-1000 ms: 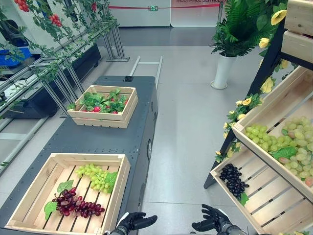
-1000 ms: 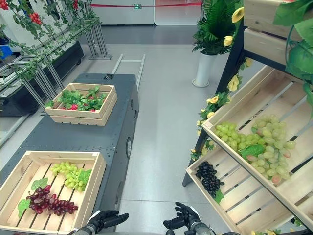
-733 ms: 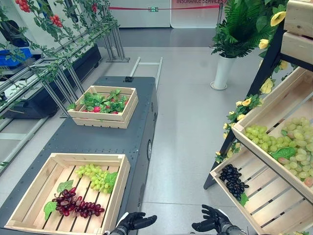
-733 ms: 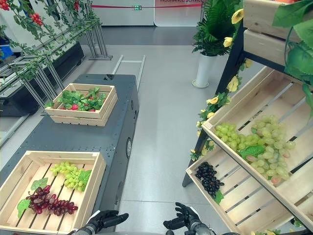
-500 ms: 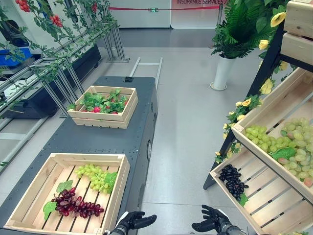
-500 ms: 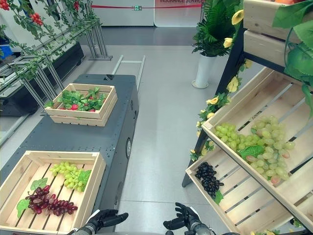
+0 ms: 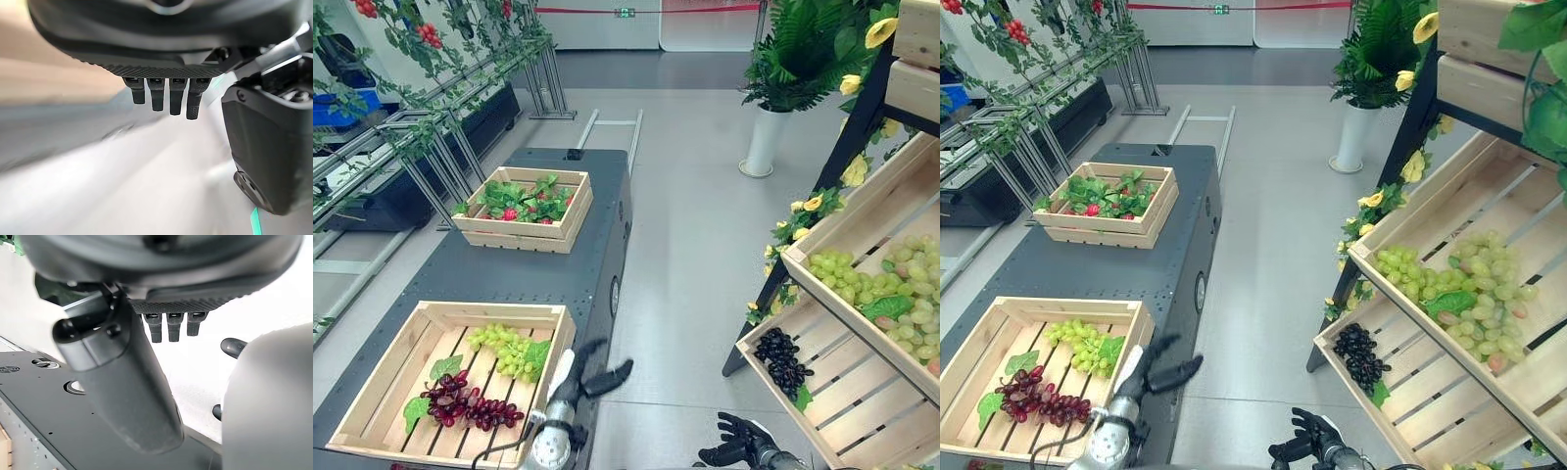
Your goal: Pick up the fruits from the basket on one side to the basket on the other side
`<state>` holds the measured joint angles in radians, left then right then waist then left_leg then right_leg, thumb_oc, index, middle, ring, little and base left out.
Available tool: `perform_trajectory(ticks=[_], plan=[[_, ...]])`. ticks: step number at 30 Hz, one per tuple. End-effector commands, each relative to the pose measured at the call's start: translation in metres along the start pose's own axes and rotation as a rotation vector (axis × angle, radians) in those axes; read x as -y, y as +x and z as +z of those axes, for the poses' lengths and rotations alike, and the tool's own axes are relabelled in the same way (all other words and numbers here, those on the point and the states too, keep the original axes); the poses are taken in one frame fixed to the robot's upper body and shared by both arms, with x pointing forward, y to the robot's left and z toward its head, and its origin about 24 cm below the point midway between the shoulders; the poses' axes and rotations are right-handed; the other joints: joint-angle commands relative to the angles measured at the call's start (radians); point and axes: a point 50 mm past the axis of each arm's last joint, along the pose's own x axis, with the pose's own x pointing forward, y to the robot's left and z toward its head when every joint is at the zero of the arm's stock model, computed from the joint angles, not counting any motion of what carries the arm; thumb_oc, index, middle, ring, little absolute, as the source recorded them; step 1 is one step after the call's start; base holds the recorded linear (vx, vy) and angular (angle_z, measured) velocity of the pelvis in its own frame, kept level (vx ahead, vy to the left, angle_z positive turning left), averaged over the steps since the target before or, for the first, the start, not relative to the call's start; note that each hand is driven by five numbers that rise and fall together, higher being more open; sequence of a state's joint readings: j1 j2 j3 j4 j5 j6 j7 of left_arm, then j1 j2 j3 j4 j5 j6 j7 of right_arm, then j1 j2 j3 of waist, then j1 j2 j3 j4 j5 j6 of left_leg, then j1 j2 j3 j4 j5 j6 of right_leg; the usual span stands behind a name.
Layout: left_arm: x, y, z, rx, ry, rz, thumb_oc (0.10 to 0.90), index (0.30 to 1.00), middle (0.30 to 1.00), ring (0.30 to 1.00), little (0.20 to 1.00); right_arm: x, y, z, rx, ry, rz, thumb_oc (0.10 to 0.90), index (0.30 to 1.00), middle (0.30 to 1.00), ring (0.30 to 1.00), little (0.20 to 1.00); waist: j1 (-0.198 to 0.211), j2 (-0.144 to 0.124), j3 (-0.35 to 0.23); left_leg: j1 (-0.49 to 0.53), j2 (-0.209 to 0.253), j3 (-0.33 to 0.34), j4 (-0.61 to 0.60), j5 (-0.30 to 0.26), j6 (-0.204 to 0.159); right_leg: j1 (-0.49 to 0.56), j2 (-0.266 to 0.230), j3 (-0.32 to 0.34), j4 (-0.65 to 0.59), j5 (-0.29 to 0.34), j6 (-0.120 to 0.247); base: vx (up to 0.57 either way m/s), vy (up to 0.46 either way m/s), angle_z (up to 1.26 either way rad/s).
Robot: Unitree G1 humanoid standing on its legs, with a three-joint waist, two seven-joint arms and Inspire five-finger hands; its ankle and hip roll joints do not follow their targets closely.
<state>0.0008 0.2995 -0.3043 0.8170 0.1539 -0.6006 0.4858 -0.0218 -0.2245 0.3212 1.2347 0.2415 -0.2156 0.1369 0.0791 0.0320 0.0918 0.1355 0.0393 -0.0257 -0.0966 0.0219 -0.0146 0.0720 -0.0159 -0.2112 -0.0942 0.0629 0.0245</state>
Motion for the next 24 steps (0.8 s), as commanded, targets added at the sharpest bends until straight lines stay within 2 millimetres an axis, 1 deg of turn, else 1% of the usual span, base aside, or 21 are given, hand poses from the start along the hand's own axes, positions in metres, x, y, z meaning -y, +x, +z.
perform_trajectory(ticks=[1,2,5,6,8,10,11,13,14,17,19,20,21,22,24], plan=[[-0.056,0.044,0.048,0.267,-0.051,0.289,0.8,0.9,0.9,0.9,0.9,0.005,0.006,0.036,0.124,-0.049,0.014,0.8,0.9,0.9,0.9,0.9,0.029,-0.033,0.046,-0.032,-0.11,0.017,0.009,-0.058,0.057,0.063,-0.005,-0.017,0.007,-0.085,0.007,-0.03,0.016,0.14],[-0.072,0.046,0.049,0.265,-0.091,0.367,0.8,0.9,0.9,0.9,0.9,0.007,0.006,0.036,0.125,-0.05,0.011,0.8,0.9,0.9,0.9,0.9,0.032,-0.03,0.047,-0.036,-0.112,0.012,0.009,-0.055,0.056,0.061,-0.006,-0.021,0.007,-0.086,0.006,-0.01,0.017,0.12],[-0.107,0.047,0.05,0.264,-0.173,0.545,0.8,0.9,0.9,0.9,0.9,0.006,0.005,0.034,0.125,-0.053,0.014,0.8,0.9,0.9,0.9,0.9,0.043,-0.029,0.049,-0.042,-0.116,0.0,0.009,-0.048,0.055,0.058,-0.011,-0.032,0.007,-0.086,0.005,0.01,0.016,0.15],[-0.115,0.045,0.049,0.259,-0.177,0.599,0.8,0.9,0.9,0.9,0.9,0.006,0.005,0.033,0.124,-0.057,0.014,0.8,0.9,0.9,0.9,0.9,0.047,-0.031,0.048,-0.043,-0.117,-0.005,0.009,-0.045,0.054,0.058,-0.012,-0.037,0.007,-0.088,0.005,0.02,0.005,0.14],[-0.127,0.043,0.048,0.263,-0.162,0.653,0.8,0.9,0.9,0.9,0.9,0.006,0.005,0.031,0.12,-0.051,0.008,0.8,0.9,0.9,0.9,0.9,0.056,-0.032,0.047,-0.045,-0.119,-0.014,0.009,-0.043,0.053,0.06,-0.014,-0.044,0.007,-0.091,0.004,0.03,-0.002,0.2],[-0.139,0.042,0.046,0.254,-0.083,0.698,0.8,0.9,0.9,0.9,0.9,0.005,0.004,0.028,0.109,-0.038,-0.008,0.8,0.9,0.9,0.9,0.9,0.065,-0.033,0.043,-0.047,-0.121,-0.026,0.009,-0.042,0.051,0.064,-0.016,-0.058,0.007,-0.095,0.006,0.07,-0.011,0.23],[-0.147,0.042,0.043,0.231,-0.002,0.72,0.8,0.9,0.9,0.9,0.9,0.005,0.004,0.025,0.103,-0.032,-0.017,0.8,0.9,0.9,0.9,0.9,0.068,-0.033,0.04,-0.049,-0.122,-0.032,0.009,-0.042,0.051,0.064,-0.016,-0.064,0.007,-0.097,0.006,0.07,-0.007,0.16],[-0.154,0.041,0.04,0.213,0.039,0.728,0.8,0.9,0.9,0.9,0.9,0.006,0.003,0.024,0.101,-0.028,-0.018,0.8,0.9,0.9,0.9,0.9,0.069,-0.033,0.038,-0.051,-0.122,-0.035,0.009,-0.041,0.05,0.063,-0.016,-0.068,0.007,-0.098,0.007,0.05,0.01,0.26],[-0.164,0.04,0.037,0.19,0.066,0.741,0.8,0.9,0.9,0.9,0.9,0.007,0.003,0.023,0.102,-0.014,-0.02,0.8,0.9,0.9,0.9,0.9,0.069,-0.033,0.038,-0.051,-0.122,-0.037,0.009,-0.04,0.05,0.063,-0.015,-0.069,0.007,-0.099,0.007,0.06,0.027,0.23],[-0.178,0.037,0.028,0.118,0.163,0.713,0.8,0.9,0.9,0.9,0.9,0.01,0.002,0.025,0.124,0.085,-0.029,0.8,0.9,0.9,0.9,0.9,0.073,-0.029,0.045,-0.051,-0.121,-0.038,0.009,-0.038,0.053,0.064,-0.015,-0.074,0.007,-0.098,0.007,0.06,0.044,0.03],[-0.186,0.034,0.02,0.056,0.211,0.698,0.8,0.9,0.9,0.9,0.9,0.011,0.002,0.028,0.143,0.1,-0.02,0.8,0.9,0.9,0.9,0.9,0.076,-0.026,0.056,-0.056,-0.119,-0.038,0.016,-0.038,0.057,0.054,-0.017,-0.079,0.028,-0.104,0.006,0.03,0.053,0.0],[-0.191,0.03,0.013,0.012,0.276,0.715,0.8,0.9,0.9,0.9,0.9,0.01,0.001,0.028,0.152,0.072,-0.003,0.8,0.9,0.9,0.9,0.9,0.076,-0.024,0.064,-0.062,-0.118,-0.038,0.026,-0.04,0.059,0.047,-0.019,-0.082,0.042,-0.109,0.006,0.04,0.06,0.0],[-0.195,0.028,0.011,0.005,0.333,0.73,0.8,0.9,0.9,0.9,0.9,0.009,0.001,0.029,0.16,0.054,0.0,0.8,0.9,0.9,0.9,0.9,0.077,-0.026,0.07,-0.068,-0.117,-0.034,0.037,-0.043,0.06,0.041,-0.021,-0.086,0.054,-0.112,0.005,0.04,0.075,0.0],[-0.203,0.027,0.01,0.0,0.426,0.745,0.8,0.9,0.9,0.9,0.9,0.009,0.001,0.033,0.185,0.03,-0.009,0.8,0.9,0.9,0.9,0.9,0.08,-0.03,0.086,-0.092,-0.115,-0.031,0.08,-0.052,0.063,0.022,-0.026,-0.092,0.089,-0.123,0.0,0.01,0.05,-0.01],[-0.206,0.026,0.01,-0.008,0.49,0.762,0.8,0.9,0.9,0.9,0.9,0.01,0.002,0.039,0.207,0.037,-0.013,0.8,0.9,0.9,0.9,0.9,0.083,-0.033,0.105,-0.126,-0.115,-0.029,0.129,-0.063,0.066,-0.006,-0.031,-0.095,0.125,-0.132,-0.006,-0.05,0.041,0.06]])
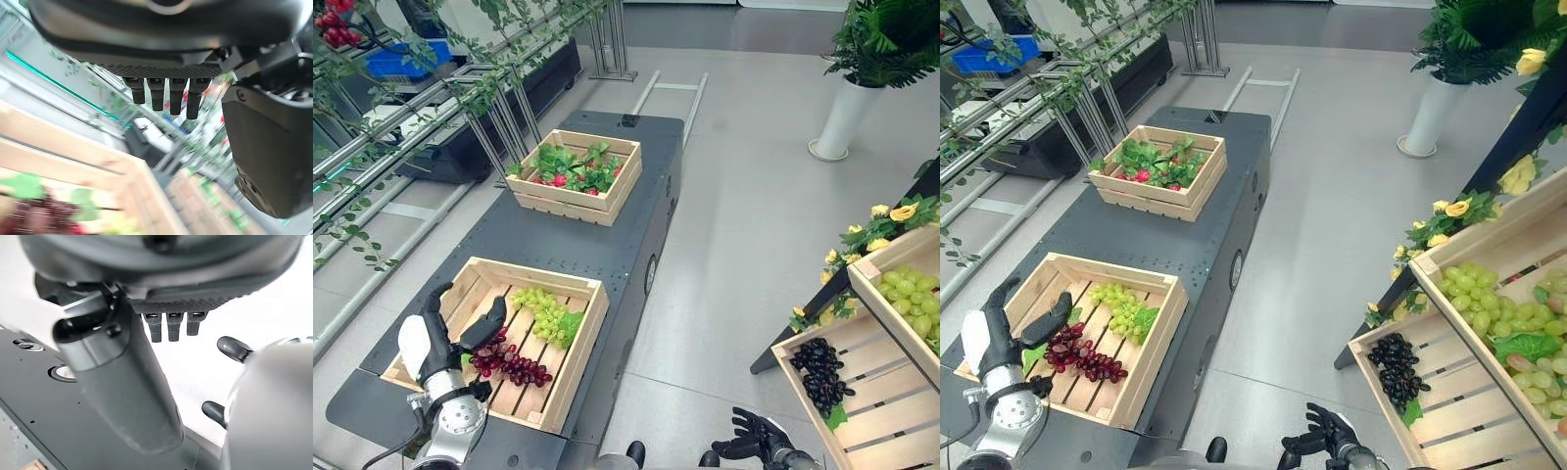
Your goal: Pick up the fruits from the basket on one side to the basket on the other side
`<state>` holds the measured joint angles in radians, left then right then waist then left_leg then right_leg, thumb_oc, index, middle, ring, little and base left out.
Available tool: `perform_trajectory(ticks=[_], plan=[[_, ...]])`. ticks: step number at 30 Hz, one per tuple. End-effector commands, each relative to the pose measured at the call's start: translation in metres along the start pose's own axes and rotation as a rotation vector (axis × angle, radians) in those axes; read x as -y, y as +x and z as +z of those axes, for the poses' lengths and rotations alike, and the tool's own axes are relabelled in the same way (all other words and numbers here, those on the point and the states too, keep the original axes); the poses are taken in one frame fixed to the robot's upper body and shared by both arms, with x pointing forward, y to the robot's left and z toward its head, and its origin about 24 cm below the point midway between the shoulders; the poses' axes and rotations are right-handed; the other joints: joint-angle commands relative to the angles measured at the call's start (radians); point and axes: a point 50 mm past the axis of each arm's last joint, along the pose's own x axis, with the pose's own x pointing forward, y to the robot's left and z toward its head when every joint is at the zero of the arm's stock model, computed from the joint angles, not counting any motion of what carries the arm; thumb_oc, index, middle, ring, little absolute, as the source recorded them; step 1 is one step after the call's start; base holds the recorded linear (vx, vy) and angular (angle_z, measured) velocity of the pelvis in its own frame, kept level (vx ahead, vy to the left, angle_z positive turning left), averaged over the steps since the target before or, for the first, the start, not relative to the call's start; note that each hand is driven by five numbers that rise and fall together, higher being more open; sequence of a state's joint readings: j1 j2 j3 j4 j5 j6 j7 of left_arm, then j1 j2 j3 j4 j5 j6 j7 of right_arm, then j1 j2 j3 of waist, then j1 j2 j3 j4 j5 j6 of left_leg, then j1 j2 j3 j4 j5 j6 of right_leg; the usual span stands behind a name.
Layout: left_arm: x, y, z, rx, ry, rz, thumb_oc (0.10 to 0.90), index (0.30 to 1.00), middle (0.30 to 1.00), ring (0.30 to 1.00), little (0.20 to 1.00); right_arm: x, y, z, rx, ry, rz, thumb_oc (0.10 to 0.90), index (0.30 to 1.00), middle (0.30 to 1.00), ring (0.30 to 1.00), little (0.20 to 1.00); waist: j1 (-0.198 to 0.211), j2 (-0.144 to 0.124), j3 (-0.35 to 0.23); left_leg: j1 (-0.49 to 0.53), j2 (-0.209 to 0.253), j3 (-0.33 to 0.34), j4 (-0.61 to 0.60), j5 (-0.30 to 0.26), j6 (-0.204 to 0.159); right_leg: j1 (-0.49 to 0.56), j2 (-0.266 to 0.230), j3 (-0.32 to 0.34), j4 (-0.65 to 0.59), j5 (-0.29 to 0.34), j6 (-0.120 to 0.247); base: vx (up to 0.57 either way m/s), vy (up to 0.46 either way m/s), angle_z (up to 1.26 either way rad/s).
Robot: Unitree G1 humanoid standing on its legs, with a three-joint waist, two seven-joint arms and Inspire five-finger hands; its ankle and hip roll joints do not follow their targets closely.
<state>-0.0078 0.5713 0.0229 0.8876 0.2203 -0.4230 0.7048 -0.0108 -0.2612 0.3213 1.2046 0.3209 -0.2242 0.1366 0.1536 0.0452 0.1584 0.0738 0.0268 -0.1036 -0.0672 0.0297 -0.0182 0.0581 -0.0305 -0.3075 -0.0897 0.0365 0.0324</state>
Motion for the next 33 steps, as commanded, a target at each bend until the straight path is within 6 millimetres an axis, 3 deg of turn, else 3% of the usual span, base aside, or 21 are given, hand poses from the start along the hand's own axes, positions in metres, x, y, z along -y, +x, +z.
perform_trajectory(ticks=[1,3,5,10,14,18,23,27,33], plan=[[-0.046,0.046,0.029,0.165,0.106,0.255,0.8,0.9,0.9,0.9,0.9,-0.004,0.007,0.042,0.192,-0.007,0.036,0.8,0.9,0.9,0.9,0.9,0.01,-0.049,0.057,-0.086,-0.103,0.052,0.133,-0.077,0.071,-0.009,-0.019,-0.001,0.146,-0.111,-0.018,-0.14,0.047,0.22],[-0.051,0.05,0.03,0.198,0.196,0.268,0.8,0.9,0.9,0.9,0.9,-0.001,0.008,0.056,0.237,0.006,0.052,0.8,0.9,0.9,0.9,0.9,0.016,-0.052,0.097,-0.133,-0.103,0.056,0.198,-0.09,0.072,-0.049,-0.023,-0.008,0.207,-0.129,-0.029,-0.17,0.055,0.18],[-0.062,0.062,0.034,0.251,0.344,0.272,0.8,0.9,0.9,0.9,0.9,0.006,0.01,0.082,0.321,0.013,0.052,0.8,0.9,0.9,0.9,0.9,0.024,-0.051,0.17,-0.207,-0.105,0.078,0.313,-0.123,0.075,-0.123,-0.038,-0.018,0.337,-0.17,-0.04,-0.2,0.099,0.02],[-0.067,0.067,0.035,0.271,0.452,0.285,0.8,0.9,0.9,0.9,0.9,0.023,0.008,0.106,0.372,-0.005,-0.011,0.8,0.9,0.9,0.9,0.9,0.021,-0.041,0.233,-0.31,-0.106,0.107,0.468,-0.178,0.089,-0.218,-0.076,-0.022,0.513,-0.231,-0.058,-0.13,0.185,0.01],[-0.078,0.076,0.036,0.265,0.612,0.308,0.8,0.9,0.9,0.9,0.9,0.036,0.005,0.119,0.404,-0.02,-0.02,0.8,0.9,0.9,0.9,0.9,0.012,-0.047,0.284,-0.413,-0.103,0.153,0.636,-0.256,0.101,-0.315,-0.12,-0.007,0.701,-0.302,-0.064,-0.04,0.203,-0.02],[-0.096,0.087,0.037,0.249,0.752,0.34,0.8,0.9,0.9,0.9,0.9,0.042,0.003,0.125,0.409,-0.059,-0.026,0.8,0.9,0.9,0.9,0.9,0.007,-0.05,0.309,-0.479,-0.1,0.166,0.718,-0.282,0.105,-0.378,-0.132,0.005,0.782,-0.328,-0.067,-0.05,0.11,-0.02],[-0.104,0.096,0.045,0.296,0.875,0.336,0.8,0.9,0.9,0.9,0.9,0.044,0.002,0.139,0.439,-0.096,-0.014,0.8,0.9,0.9,0.9,0.9,0.003,-0.051,0.336,-0.546,-0.09,0.18,0.781,-0.297,0.107,-0.445,-0.129,0.02,0.847,-0.347,-0.077,-0.07,0.079,-0.02],[-0.108,0.105,0.064,0.432,1.027,0.288,0.8,0.9,0.9,0.9,0.9,0.045,0.0,0.149,0.462,-0.13,0.011,0.8,0.9,0.9,0.9,0.9,-0.003,-0.047,0.355,-0.582,-0.084,0.186,0.811,-0.3,0.104,-0.479,-0.124,0.024,0.879,-0.357,-0.082,-0.05,0.051,0.01],[-0.13,0.12,0.099,0.543,1.124,0.325,0.8,0.9,0.9,0.9,0.9,0.05,-0.003,0.154,0.465,-0.164,0.014,0.8,0.9,0.9,0.9,0.9,-0.009,-0.043,0.361,-0.627,-0.077,0.189,0.838,-0.302,0.104,-0.523,-0.121,0.027,0.91,-0.363,-0.082,-0.01,0.023,0.02]])
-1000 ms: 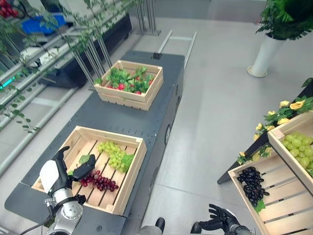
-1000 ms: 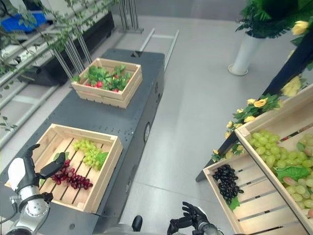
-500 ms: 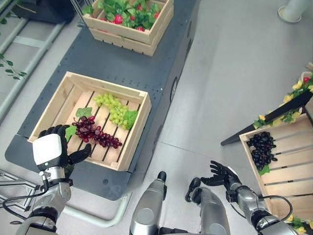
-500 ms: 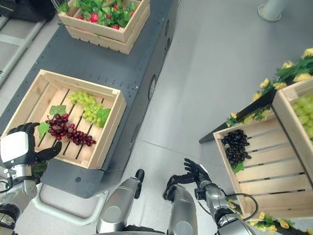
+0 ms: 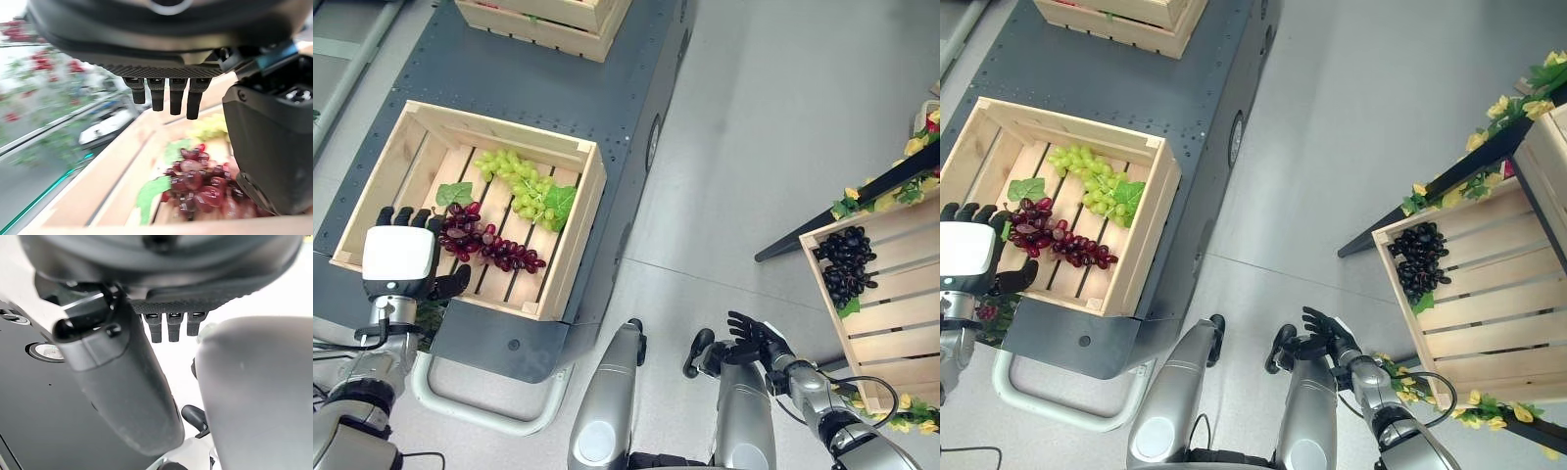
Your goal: Pick up the fruits from the basket on one side to the basket on the other side
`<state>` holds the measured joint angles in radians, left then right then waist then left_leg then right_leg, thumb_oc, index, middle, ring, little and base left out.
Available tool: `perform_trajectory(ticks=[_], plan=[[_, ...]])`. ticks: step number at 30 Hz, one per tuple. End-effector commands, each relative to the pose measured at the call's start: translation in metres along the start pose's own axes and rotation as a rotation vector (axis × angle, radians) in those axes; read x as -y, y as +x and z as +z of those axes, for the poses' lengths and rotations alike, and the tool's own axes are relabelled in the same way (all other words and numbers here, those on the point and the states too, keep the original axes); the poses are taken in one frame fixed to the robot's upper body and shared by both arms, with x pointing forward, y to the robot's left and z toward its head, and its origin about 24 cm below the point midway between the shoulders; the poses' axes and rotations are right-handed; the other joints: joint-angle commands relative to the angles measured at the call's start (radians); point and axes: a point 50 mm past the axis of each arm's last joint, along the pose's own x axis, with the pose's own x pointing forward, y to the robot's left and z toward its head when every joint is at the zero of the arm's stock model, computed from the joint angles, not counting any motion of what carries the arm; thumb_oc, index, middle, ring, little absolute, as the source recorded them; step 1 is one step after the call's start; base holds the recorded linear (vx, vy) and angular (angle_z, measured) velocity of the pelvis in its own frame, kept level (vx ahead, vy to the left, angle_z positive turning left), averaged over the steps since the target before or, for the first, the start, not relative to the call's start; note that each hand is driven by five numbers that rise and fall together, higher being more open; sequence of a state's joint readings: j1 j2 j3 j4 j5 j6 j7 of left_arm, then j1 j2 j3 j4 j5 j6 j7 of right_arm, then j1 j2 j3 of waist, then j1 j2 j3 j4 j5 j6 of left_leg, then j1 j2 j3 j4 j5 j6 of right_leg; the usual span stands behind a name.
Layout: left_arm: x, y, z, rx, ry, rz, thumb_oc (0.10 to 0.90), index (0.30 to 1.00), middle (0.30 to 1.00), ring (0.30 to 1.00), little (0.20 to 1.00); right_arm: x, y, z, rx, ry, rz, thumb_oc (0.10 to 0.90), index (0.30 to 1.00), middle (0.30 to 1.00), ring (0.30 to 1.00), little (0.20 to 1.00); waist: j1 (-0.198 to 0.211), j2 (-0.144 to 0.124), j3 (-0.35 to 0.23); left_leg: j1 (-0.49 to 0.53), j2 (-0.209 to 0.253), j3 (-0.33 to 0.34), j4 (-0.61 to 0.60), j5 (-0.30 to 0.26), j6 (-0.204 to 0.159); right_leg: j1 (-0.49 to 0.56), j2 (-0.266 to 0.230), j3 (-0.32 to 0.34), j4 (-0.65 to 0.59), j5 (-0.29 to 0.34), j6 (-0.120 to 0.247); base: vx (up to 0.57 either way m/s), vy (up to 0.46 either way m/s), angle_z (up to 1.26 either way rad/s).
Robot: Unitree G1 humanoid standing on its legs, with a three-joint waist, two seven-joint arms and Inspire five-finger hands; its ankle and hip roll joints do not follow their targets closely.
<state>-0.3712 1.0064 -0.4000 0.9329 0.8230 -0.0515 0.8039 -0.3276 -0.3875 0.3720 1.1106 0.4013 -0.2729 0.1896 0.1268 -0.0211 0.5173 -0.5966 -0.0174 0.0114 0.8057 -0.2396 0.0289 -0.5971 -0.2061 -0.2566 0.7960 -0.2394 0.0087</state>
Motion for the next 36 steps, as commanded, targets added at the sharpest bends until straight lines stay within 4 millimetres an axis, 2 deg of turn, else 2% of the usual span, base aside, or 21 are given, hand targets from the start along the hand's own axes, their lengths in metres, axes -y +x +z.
perform_trajectory(ticks=[1,5,6,11,18,26,31,36], plan=[[-0.042,0.021,-0.049,-0.068,0.166,0.119,0.8,0.9,0.9,0.9,0.9,0.02,-0.011,0.0,0.038,-0.036,0.011,0.8,0.9,0.9,0.9,0.9,0.018,0.022,0.003,0.037,-0.032,0.073,-0.029,-0.034,0.057,0.128,0.055,-0.024,0.028,-0.088,-0.058,0.02,0.006,0.06],[-0.072,0.04,-0.048,0.075,0.27,0.176,0.8,0.9,0.9,0.9,0.9,0.023,-0.012,0.005,0.07,-0.09,-0.022,0.8,0.9,0.9,0.9,0.9,0.025,0.007,0.003,0.003,-0.024,0.061,-0.012,-0.035,0.058,0.1,0.058,-0.032,0.05,-0.088,-0.053,0.0,-0.007,0.03],[-0.078,0.044,-0.046,0.12,0.295,0.166,0.8,0.9,0.9,0.9,0.9,0.025,-0.012,0.008,0.085,-0.114,-0.031,0.8,0.9,0.9,0.9,0.9,0.024,0.004,0.003,-0.02,-0.02,0.061,-0.012,-0.017,0.061,0.081,0.057,-0.043,0.051,-0.076,-0.063,-0.05,-0.018,0.01],[-0.088,0.05,-0.037,0.227,0.326,0.125,0.8,0.9,0.9,0.9,0.9,0.034,-0.015,0.009,0.071,-0.121,-0.059,0.8,0.9,0.9,0.9,0.9,0.027,-0.005,0.003,-0.044,-0.017,0.049,-0.018,-0.009,0.056,0.06,0.062,-0.047,0.051,-0.071,-0.06,-0.02,0.001,0.04],[-0.094,0.055,-0.042,0.237,0.354,0.04,0.8,0.9,0.9,0.9,0.9,0.037,-0.02,0.001,0.068,-0.115,-0.061,0.8,0.9,0.9,0.9,0.9,0.03,-0.02,0.003,-0.087,-0.009,0.039,0.002,-0.011,0.054,0.031,0.063,-0.055,0.068,-0.07,-0.058,0.0,0.002,0.05],[-0.098,0.063,-0.049,0.161,0.378,-0.073,0.8,0.9,0.9,0.9,0.9,0.035,-0.018,0.009,0.112,-0.107,-0.047,0.8,0.9,0.9,0.9,0.9,0.034,-0.043,0.003,-0.144,-0.003,0.027,0.002,0.0,0.052,-0.026,0.067,-0.066,0.078,-0.056,-0.052,-0.01,0.007,0.06],[-0.1,0.065,-0.056,0.102,0.406,-0.11,0.8,0.9,0.9,0.9,0.9,0.034,-0.018,0.013,0.146,-0.097,-0.037,0.8,0.9,0.9,0.9,0.9,0.034,-0.046,0.003,-0.159,-0.003,0.025,-0.005,0.005,0.051,-0.044,0.067,-0.07,0.073,-0.049,-0.049,-0.01,0.007,0.05],[-0.103,0.067,-0.062,0.063,0.405,-0.079,0.8,0.9,0.9,0.9,0.9,0.03,-0.017,0.019,0.178,-0.088,-0.017,0.8,0.9,0.9,0.9,0.9,0.036,-0.053,0.003,-0.17,-0.002,0.02,-0.008,0.005,0.049,-0.054,0.068,-0.075,0.067,-0.047,-0.049,0.0,0.001,0.01]])
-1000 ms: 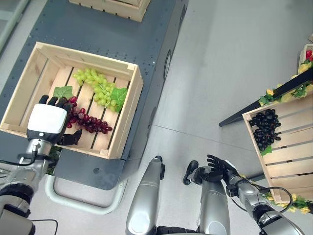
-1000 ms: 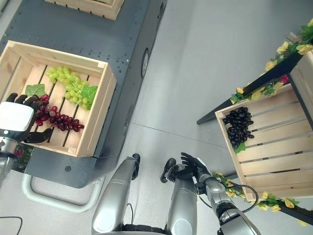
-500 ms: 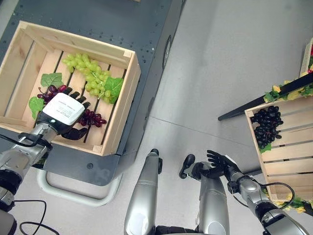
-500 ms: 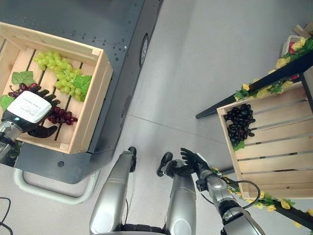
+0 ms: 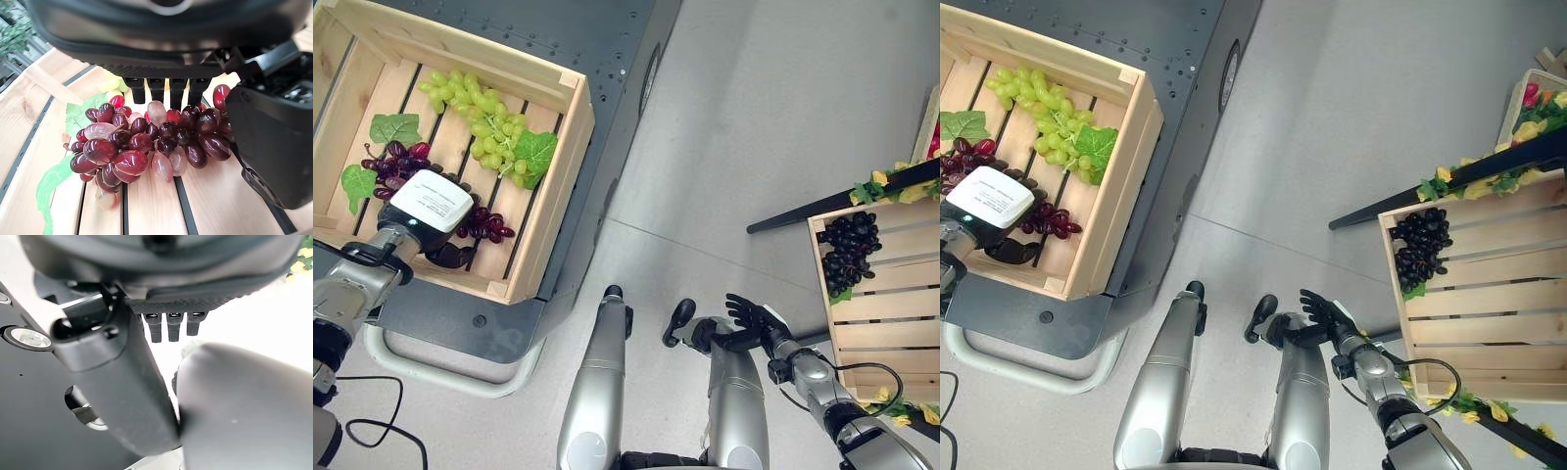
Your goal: Pick up the fruits from the basket on one side to the basket on the other side
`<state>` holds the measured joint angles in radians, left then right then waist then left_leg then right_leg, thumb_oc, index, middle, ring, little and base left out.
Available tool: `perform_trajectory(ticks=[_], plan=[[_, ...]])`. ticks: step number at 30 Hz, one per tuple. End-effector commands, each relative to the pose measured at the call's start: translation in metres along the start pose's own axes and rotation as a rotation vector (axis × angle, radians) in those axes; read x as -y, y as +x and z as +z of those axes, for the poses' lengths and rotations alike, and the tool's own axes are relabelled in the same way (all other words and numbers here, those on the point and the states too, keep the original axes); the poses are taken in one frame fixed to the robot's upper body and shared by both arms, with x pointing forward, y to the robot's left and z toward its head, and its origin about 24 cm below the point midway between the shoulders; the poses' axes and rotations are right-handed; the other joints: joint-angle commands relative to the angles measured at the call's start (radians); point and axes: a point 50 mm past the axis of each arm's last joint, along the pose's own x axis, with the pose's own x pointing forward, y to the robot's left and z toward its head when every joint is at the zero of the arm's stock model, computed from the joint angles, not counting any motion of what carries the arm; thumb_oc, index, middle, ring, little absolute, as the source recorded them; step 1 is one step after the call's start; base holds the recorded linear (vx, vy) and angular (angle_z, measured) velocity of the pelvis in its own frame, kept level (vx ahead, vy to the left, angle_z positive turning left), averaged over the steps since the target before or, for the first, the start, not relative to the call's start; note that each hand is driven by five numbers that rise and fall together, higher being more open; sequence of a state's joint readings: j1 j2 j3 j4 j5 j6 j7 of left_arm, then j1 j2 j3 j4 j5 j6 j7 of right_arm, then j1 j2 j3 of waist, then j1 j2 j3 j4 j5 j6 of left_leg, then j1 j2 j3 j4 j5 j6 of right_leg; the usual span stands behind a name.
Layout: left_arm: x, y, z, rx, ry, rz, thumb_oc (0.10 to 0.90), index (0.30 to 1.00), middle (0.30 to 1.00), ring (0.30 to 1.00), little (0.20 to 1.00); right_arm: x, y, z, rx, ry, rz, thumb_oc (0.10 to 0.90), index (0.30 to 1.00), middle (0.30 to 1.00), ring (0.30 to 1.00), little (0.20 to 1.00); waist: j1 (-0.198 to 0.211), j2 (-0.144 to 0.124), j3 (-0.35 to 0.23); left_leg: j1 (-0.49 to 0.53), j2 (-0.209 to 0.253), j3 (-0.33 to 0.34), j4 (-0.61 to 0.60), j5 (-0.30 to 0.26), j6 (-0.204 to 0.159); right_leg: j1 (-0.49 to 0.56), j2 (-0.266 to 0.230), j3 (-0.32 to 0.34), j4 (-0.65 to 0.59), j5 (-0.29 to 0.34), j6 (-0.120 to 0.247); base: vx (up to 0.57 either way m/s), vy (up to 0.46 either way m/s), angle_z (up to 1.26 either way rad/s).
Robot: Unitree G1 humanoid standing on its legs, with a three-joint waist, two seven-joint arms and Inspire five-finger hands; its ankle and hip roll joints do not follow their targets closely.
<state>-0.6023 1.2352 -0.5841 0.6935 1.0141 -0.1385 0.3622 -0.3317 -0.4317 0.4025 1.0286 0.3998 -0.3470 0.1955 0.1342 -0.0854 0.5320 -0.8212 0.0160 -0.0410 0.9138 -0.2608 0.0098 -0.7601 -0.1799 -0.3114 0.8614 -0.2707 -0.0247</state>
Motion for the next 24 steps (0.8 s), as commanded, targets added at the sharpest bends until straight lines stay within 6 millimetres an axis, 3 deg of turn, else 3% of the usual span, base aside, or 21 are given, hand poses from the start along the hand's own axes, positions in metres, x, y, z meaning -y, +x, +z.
perform_trajectory(ticks=[1,6,7,16,18,24], plan=[[-0.016,-0.016,-0.067,-0.251,0.1,0.018,0.8,0.9,0.9,0.9,0.9,0.024,-0.017,-0.004,0.049,-0.016,-0.04,0.8,0.9,0.9,0.9,0.9,0.029,0.01,-0.012,0.053,-0.035,0.072,-0.117,0.027,0.069,0.106,0.04,-0.022,0.005,-0.016,-0.015,0.0,0.0,0.0],[-0.025,-0.009,-0.065,-0.24,0.1,0.026,0.8,0.9,0.9,0.9,0.9,0.02,-0.014,0.008,0.127,0.006,-0.035,0.8,0.9,0.9,0.9,0.9,0.03,0.007,-0.012,0.033,-0.037,0.065,-0.11,0.026,0.067,0.084,0.037,-0.027,0.02,-0.017,-0.014,-0.01,-0.009,0.03],[-0.026,-0.009,-0.065,-0.24,0.098,0.027,0.409,0.314,0.314,0.314,0.314,0.019,-0.013,0.013,0.152,0.015,-0.033,0.8,0.9,0.9,0.9,0.9,0.029,0.006,-0.012,0.029,-0.037,0.063,-0.106,0.026,0.067,0.079,0.036,-0.028,0.025,-0.018,-0.014,0.0,0.0,0.0],[-0.011,-0.012,-0.056,-0.236,0.011,0.036,0.4,0.3,0.3,0.3,0.3,0.003,-0.014,0.048,0.369,0.081,0.054,0.8,0.9,0.9,0.9,0.9,0.016,-0.001,-0.012,0.06,-0.034,0.07,-0.101,-0.001,0.064,0.104,0.037,-0.016,0.024,-0.034,-0.003,0.02,0.0,-0.02],[-0.008,-0.014,-0.053,-0.212,-0.001,0.053,0.4,0.3,0.3,0.3,0.3,-0.006,-0.015,0.063,0.432,0.067,0.082,0.8,0.9,0.9,0.9,0.9,0.013,0.001,-0.012,0.074,-0.033,0.077,-0.107,0.0,0.062,0.114,0.034,-0.015,0.017,-0.032,-0.001,0.0,-0.006,-0.08],[0.002,-0.019,-0.05,-0.243,-0.09,0.031,0.4,0.3,0.3,0.3,0.3,-0.013,-0.017,0.079,0.491,0.062,0.104,0.8,0.9,0.9,0.9,0.9,0.009,0.012,-0.012,0.116,-0.034,0.084,-0.138,0.005,0.06,0.146,0.027,-0.01,-0.005,-0.03,0.003,0.0,-0.001,-0.02]])
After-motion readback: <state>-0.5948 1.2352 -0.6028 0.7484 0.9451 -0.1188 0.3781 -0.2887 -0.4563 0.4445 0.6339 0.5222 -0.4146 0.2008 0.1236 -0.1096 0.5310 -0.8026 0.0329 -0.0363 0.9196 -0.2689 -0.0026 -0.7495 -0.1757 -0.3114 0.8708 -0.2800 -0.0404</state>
